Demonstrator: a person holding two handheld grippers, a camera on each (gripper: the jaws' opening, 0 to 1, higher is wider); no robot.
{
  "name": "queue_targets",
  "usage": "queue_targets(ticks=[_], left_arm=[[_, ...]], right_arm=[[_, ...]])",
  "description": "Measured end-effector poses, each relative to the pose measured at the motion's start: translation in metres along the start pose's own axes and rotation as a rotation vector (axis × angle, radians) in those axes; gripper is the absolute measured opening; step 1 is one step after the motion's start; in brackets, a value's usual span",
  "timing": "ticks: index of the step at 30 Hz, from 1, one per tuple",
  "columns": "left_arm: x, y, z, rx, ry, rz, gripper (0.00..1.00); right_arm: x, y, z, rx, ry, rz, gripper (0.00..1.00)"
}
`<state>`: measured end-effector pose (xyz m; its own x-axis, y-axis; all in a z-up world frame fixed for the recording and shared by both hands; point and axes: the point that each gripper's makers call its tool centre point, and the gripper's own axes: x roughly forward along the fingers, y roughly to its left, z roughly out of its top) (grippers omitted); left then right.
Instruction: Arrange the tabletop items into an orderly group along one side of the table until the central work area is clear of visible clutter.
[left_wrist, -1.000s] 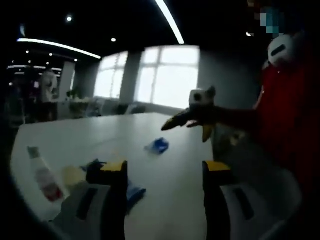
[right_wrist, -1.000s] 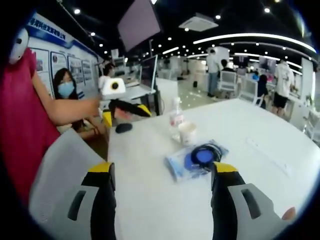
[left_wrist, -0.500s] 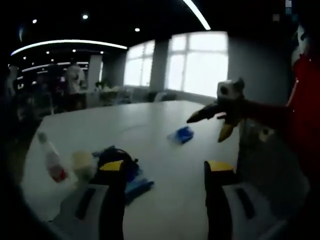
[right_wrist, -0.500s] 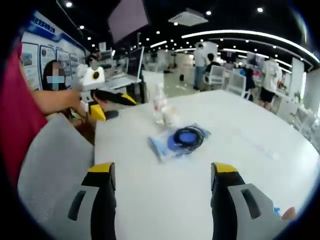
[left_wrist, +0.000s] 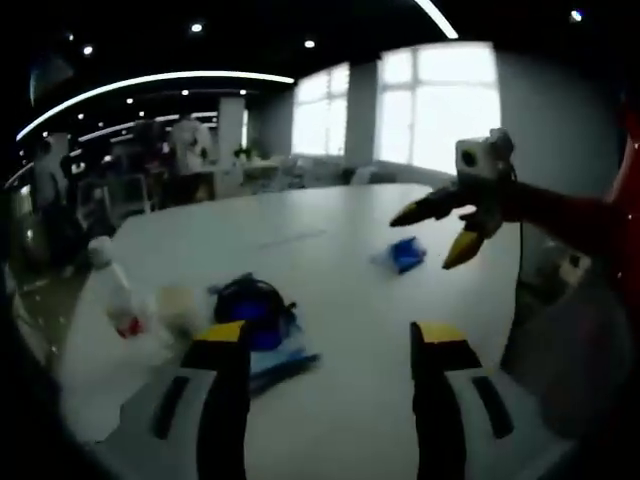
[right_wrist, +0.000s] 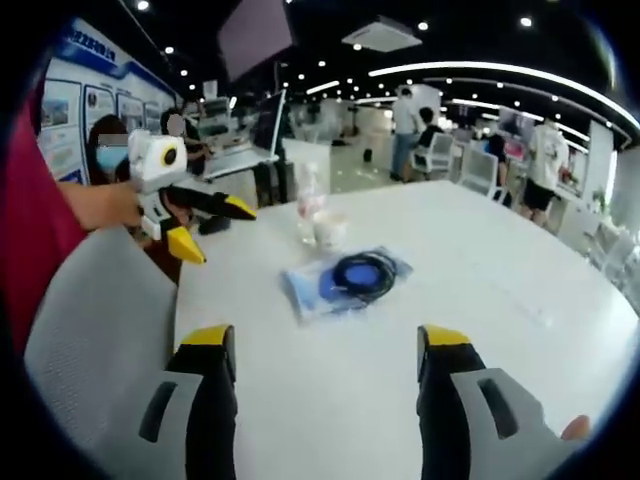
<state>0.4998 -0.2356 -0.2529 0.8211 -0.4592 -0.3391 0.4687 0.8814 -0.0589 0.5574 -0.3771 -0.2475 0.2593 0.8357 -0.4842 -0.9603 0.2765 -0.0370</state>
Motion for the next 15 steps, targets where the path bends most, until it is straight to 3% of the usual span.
queue_targets(ticks=[7, 12, 15], left_arm=[[0.008, -0.004, -0.012, -0.022, 0.041, 0.101, 0.60], [0.011, 0.005, -0.015, -0.096, 0.038, 0.196, 0.59], [0.016, 0.007, -0.018, -0.098, 0.053, 0.222, 0.60]], right_arm=[[0.012, -0.016, 0.015, -0.074, -0.002, 0.044, 0.72], [0.031, -0.031, 0.028, -0.107, -0.004, 0.076, 0.72], [0.045, -0.040, 0.036, -0.126, -0.008, 0.098, 0.72]])
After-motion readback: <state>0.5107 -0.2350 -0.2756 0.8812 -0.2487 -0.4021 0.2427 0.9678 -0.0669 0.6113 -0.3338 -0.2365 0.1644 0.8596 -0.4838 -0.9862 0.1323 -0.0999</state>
